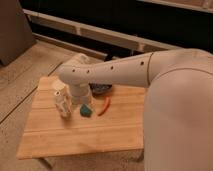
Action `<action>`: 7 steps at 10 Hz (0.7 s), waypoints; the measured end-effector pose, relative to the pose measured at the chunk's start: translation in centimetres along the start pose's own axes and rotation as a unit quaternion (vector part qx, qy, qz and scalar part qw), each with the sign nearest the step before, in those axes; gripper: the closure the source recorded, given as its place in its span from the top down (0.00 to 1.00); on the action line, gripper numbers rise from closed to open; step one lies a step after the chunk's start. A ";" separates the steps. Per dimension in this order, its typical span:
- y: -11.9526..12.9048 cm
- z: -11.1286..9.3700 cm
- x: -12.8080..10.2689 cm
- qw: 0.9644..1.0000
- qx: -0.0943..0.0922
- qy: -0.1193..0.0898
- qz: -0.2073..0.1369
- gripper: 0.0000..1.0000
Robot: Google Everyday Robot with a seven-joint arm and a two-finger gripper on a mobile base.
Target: Place the pepper in the ceramic bowl
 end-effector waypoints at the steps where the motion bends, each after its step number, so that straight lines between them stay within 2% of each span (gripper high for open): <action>1: 0.0 0.0 0.0 1.000 0.000 0.000 0.000 0.65; 7: 0.0 -0.1 -0.1 1.000 0.000 -0.003 0.002 0.65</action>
